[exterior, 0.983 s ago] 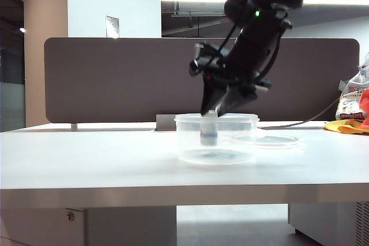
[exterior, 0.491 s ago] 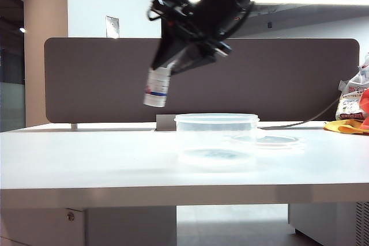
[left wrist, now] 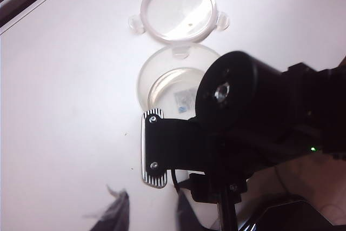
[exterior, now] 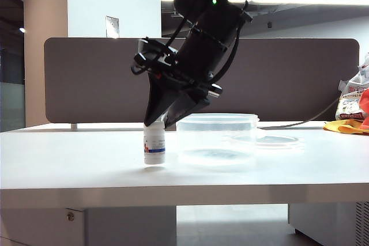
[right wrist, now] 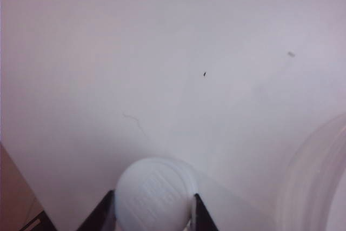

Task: Remove the lid of the round box, pick up the small white medicine bottle inside, and place it on the table.

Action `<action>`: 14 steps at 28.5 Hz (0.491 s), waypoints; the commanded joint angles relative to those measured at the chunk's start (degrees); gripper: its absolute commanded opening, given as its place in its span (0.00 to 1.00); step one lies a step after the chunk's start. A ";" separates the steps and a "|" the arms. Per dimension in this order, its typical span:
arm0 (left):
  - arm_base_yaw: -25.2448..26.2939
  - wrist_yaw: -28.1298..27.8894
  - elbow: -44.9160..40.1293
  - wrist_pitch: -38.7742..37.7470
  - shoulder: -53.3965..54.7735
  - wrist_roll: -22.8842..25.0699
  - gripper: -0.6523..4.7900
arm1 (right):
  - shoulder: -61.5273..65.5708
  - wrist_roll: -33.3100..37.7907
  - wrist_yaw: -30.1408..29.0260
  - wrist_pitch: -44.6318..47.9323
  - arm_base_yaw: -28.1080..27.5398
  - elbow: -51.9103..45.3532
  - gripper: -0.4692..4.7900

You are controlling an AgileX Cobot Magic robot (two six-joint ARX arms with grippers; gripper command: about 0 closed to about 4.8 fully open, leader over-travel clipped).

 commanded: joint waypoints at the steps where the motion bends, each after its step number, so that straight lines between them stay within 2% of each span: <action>1: -0.02 0.07 0.26 -0.02 -0.28 0.68 0.33 | -0.09 -0.13 -0.22 0.92 0.04 0.31 0.30; 10: -0.02 0.04 0.26 0.00 -0.28 0.70 0.33 | -0.09 -0.13 -0.44 0.46 0.02 0.31 0.32; 11: -0.02 0.04 0.26 0.02 -0.28 0.68 0.33 | -0.09 -0.13 -0.44 0.39 0.02 0.31 0.34; 14: -0.02 0.04 0.26 0.02 -0.28 0.68 0.33 | -0.09 -0.13 -0.42 0.20 0.02 0.31 0.56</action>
